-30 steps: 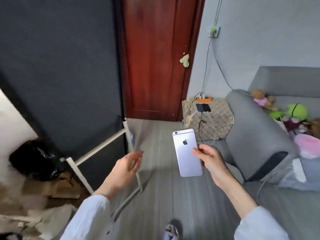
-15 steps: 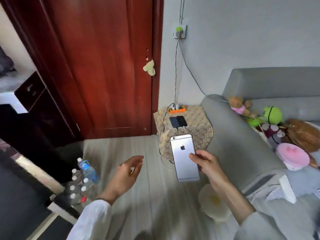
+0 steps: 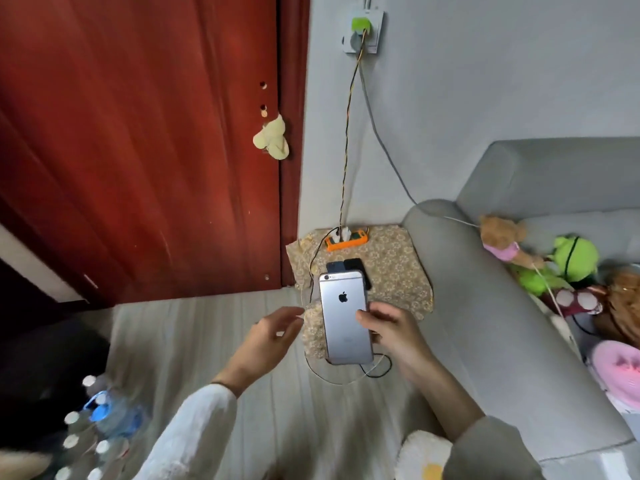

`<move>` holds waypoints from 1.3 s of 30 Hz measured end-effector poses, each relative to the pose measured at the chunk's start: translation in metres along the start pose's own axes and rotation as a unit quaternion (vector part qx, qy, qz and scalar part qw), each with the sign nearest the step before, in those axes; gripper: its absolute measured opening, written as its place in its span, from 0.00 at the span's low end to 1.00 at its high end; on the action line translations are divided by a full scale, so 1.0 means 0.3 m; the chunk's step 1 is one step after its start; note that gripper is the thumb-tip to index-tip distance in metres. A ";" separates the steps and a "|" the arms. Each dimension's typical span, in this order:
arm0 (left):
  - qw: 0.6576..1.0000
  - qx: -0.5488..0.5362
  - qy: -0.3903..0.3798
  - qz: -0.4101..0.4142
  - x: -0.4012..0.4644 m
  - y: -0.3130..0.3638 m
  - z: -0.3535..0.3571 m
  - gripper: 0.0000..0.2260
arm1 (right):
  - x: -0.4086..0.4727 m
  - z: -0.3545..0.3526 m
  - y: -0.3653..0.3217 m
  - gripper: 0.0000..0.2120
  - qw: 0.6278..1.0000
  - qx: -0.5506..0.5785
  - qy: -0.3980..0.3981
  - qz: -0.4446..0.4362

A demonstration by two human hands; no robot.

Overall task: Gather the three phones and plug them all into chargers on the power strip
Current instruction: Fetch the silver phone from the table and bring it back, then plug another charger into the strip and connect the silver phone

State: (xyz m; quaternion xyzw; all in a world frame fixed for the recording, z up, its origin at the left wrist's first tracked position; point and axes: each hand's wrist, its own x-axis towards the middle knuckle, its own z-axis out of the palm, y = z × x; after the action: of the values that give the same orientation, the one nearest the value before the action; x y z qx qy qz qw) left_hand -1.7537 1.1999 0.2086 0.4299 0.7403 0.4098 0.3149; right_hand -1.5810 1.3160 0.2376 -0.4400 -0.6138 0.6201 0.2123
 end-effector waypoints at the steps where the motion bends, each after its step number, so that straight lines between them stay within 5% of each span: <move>1: 1.000 -0.011 -0.012 -0.001 0.062 0.011 0.016 0.11 | 0.056 -0.015 -0.009 0.05 1.000 0.003 0.000 0.007; 13: 0.977 -0.172 -0.015 -0.128 0.789 0.145 0.445 0.06 | 0.767 -0.457 0.041 0.04 0.995 -0.007 -0.017 0.095; 19: 0.982 -0.104 -0.015 -0.155 1.019 0.136 0.631 0.10 | 1.102 -0.691 0.108 0.09 0.987 -0.027 -0.037 0.153; 27: 0.980 0.007 -0.037 -0.197 1.319 -0.080 0.676 0.14 | 1.529 -0.714 0.321 0.03 0.970 -0.041 -0.006 0.240; 33: 0.975 0.015 -0.082 -0.205 1.466 -0.310 0.756 0.13 | 1.790 -0.672 0.606 0.11 0.952 -0.060 0.026 0.298; 39: 0.973 0.031 -0.046 -0.223 1.665 -0.512 0.744 0.12 | 1.960 -0.613 0.832 0.12 0.936 -0.099 0.011 0.339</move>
State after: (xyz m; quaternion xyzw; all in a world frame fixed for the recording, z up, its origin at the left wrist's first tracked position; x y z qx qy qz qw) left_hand -1.8450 1.6765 -0.0870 0.2819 0.8146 0.2862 0.4184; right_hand -1.6711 1.8551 -0.1407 -0.6472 -0.4843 0.5867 -0.0483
